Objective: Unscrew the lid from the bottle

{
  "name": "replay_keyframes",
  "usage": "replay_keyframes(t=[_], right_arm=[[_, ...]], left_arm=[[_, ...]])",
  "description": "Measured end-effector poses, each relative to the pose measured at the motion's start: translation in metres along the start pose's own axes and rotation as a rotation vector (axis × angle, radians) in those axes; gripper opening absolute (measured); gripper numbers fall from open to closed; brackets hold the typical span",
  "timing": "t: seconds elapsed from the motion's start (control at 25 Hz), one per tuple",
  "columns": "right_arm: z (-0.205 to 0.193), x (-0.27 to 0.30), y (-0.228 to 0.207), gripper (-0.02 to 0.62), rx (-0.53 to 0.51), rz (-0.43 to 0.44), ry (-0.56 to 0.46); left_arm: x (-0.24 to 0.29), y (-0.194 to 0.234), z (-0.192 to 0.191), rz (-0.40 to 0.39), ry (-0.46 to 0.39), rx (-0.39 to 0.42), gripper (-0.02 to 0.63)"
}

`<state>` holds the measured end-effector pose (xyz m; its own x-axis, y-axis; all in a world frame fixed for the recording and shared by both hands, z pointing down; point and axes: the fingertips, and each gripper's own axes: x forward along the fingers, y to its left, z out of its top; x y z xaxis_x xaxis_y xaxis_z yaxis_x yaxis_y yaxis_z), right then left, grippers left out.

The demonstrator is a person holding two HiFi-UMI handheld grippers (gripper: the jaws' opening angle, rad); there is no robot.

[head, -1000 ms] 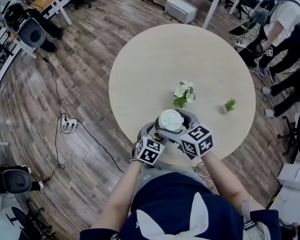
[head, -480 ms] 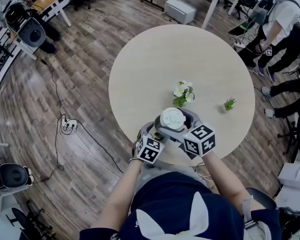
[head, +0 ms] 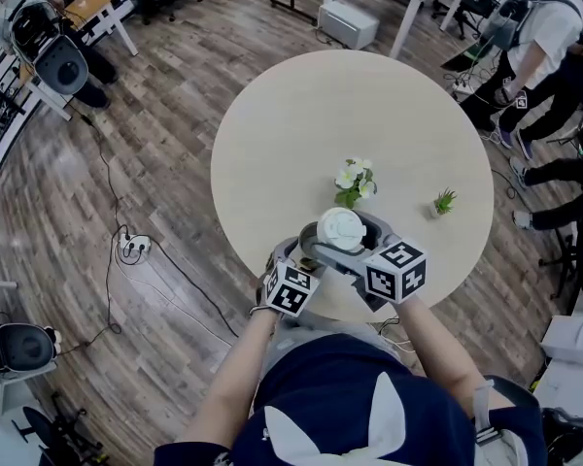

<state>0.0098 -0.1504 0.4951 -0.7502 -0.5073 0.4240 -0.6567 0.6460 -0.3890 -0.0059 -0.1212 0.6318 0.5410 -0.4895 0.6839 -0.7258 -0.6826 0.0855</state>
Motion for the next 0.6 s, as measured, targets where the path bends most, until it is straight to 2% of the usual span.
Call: replay_keyframes(t=[0.6], right_arm=[[0.007,-0.016,-0.006,0.459,0.155,0.019,-0.067]], left_arm=[[-0.002,-0.001,-0.001,0.014,0.018,0.017,0.341]])
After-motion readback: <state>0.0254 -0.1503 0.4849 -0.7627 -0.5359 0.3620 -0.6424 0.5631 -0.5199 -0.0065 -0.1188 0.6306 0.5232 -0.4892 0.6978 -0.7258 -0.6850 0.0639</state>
